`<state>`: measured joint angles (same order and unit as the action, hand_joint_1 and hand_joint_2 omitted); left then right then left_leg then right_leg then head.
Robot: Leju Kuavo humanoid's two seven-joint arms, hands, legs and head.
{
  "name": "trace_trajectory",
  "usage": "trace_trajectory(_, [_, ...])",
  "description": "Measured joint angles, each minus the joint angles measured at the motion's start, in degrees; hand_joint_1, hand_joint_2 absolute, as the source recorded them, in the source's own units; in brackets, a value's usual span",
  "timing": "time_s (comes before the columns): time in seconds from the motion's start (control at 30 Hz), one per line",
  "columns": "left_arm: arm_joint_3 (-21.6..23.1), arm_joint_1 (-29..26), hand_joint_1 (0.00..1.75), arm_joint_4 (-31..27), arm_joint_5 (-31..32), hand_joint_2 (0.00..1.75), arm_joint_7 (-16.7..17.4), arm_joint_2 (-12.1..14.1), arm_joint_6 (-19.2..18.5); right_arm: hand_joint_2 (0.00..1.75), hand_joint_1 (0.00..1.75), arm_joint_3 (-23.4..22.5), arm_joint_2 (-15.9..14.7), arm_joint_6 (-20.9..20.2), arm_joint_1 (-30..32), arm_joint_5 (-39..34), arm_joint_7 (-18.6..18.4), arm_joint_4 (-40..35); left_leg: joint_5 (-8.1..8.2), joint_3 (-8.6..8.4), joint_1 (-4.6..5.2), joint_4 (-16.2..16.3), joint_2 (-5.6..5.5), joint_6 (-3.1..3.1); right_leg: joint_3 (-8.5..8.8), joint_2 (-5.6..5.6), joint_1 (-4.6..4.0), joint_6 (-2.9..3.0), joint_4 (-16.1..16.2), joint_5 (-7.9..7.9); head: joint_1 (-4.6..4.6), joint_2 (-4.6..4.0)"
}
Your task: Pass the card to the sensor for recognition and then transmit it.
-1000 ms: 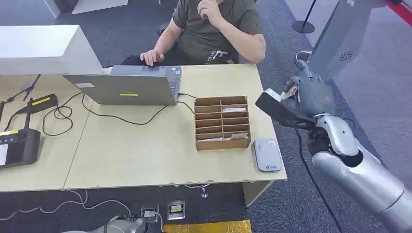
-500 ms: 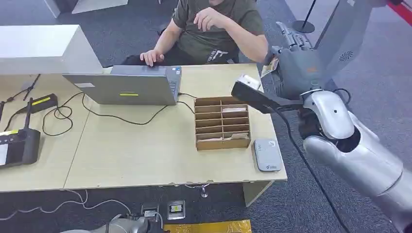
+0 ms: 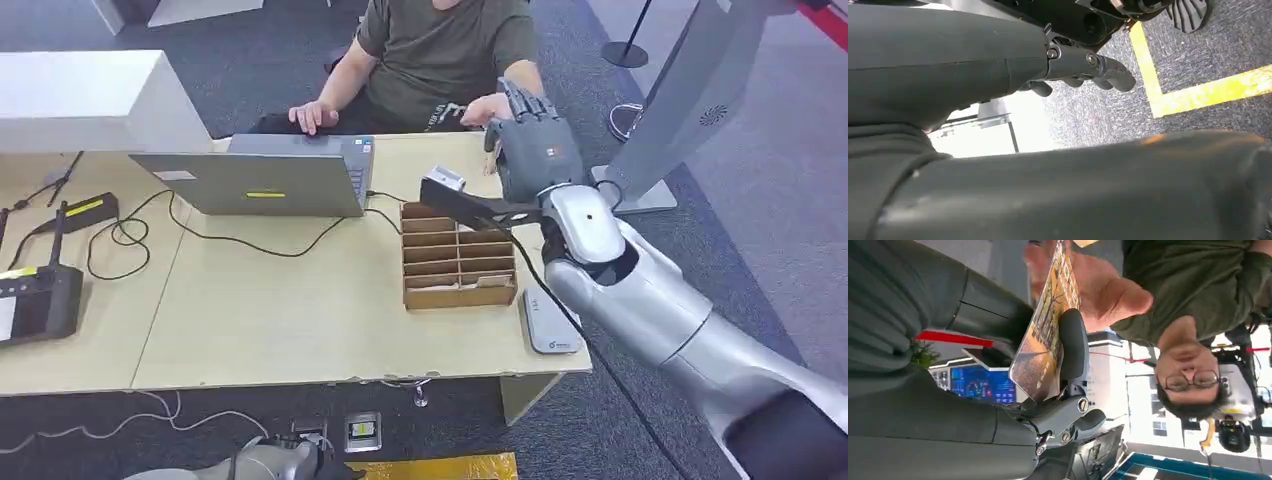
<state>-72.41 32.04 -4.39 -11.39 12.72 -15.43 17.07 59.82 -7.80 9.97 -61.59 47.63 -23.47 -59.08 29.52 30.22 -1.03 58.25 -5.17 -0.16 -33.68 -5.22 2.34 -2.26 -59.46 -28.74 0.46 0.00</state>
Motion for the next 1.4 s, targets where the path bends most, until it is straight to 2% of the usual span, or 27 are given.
trace_trajectory(0.17, [0.00,0.03,0.00,0.00,0.00,0.00,0.15,-0.35,0.00,1.75,1.75,0.59,1.79,-0.35,-0.09,0.77,-0.59,3.87,0.00,0.00,0.00,0.00,-0.01,0.00,-0.02,0.01,0.00,0.00,0.01,0.00,0.02,0.00])
trace_trajectory(0.4, [0.02,0.04,0.00,0.00,0.00,0.00,0.15,-0.53,0.04,1.75,1.75,0.57,1.86,-0.92,0.19,0.87,-2.32,4.92,0.00,-0.01,0.00,0.01,0.01,0.00,-0.04,-0.01,0.00,0.00,0.01,0.00,0.00,0.00])
trace_trajectory(0.43, [0.02,0.04,0.00,0.00,0.00,0.00,0.15,-0.53,0.04,1.75,1.41,0.52,1.84,-0.54,0.40,0.87,-2.56,4.92,0.00,-0.01,0.00,0.01,0.02,0.00,-0.04,-0.02,0.00,0.00,0.01,0.00,0.00,0.00])
trace_trajectory(0.47, [0.02,0.04,0.00,0.00,0.00,0.00,0.15,-0.53,0.02,1.75,0.00,0.48,1.77,-0.13,0.64,0.87,-2.73,4.94,0.00,0.00,0.00,0.01,0.02,0.00,-0.05,-0.04,0.00,0.00,0.01,0.00,0.00,0.00])
trace_trajectory(0.5, [0.02,0.04,0.00,0.00,0.00,0.00,0.15,-0.53,0.00,1.75,0.00,0.46,1.75,0.11,0.86,0.90,-2.86,4.99,0.00,0.00,0.00,0.01,0.03,0.00,-0.06,-0.05,0.00,0.00,0.01,0.00,0.00,0.00])
trace_trajectory(0.53, [0.02,0.04,0.00,0.00,0.00,0.00,0.15,-0.53,0.00,0.00,0.00,0.44,1.71,0.31,1.04,1.07,-3.02,5.03,0.00,0.00,0.00,0.01,0.03,0.00,-0.07,-0.06,0.00,0.00,0.01,0.00,0.00,0.00])
trace_trajectory(0.7, [0.02,0.03,0.00,0.00,0.00,0.00,0.09,-0.50,0.50,0.00,0.00,-0.35,1.36,2.58,2.35,0.92,-2.36,5.16,0.00,-0.01,0.00,0.01,0.05,0.00,-0.08,-0.07,0.00,0.00,0.01,0.00,0.00,0.00])
trace_trajectory(0.87, [0.02,0.00,0.00,-0.02,0.00,0.00,-0.52,-0.37,1.20,0.00,0.00,-0.96,0.02,1.79,3.64,0.83,-4.11,3.72,0.00,-0.02,0.01,0.01,0.05,0.00,-0.07,-0.07,0.00,0.00,0.02,0.01,0.00,0.00])
trace_trajectory(0.97, [0.02,-0.01,0.00,-0.02,0.00,0.00,-0.55,-0.18,0.98,0.00,0.00,-1.81,-1.19,-0.22,4.45,-0.41,-4.76,1.54,0.00,-0.03,0.01,0.02,0.08,0.00,-0.07,-0.12,0.01,0.02,0.01,0.02,0.00,0.00])
trace_trajectory(1.17, [0.02,-0.07,0.00,-0.02,0.00,0.00,-0.46,0.39,-0.04,0.00,0.00,-2.93,-4.42,-8.68,5.63,-4.00,-9.03,-5.42,0.00,-0.03,0.01,0.01,0.11,0.00,-0.08,-0.16,0.00,0.02,0.01,0.02,0.00,0.00])
trace_trajectory(1.4, [0.02,-0.07,0.00,-0.02,0.00,0.00,-0.46,0.98,-0.22,0.00,0.00,-2.95,-7.10,-10.29,5.69,-4.90,-9.66,-11.82,0.00,-0.04,0.01,0.01,0.15,0.00,-0.08,-0.18,0.00,0.02,0.01,0.02,0.00,0.00])
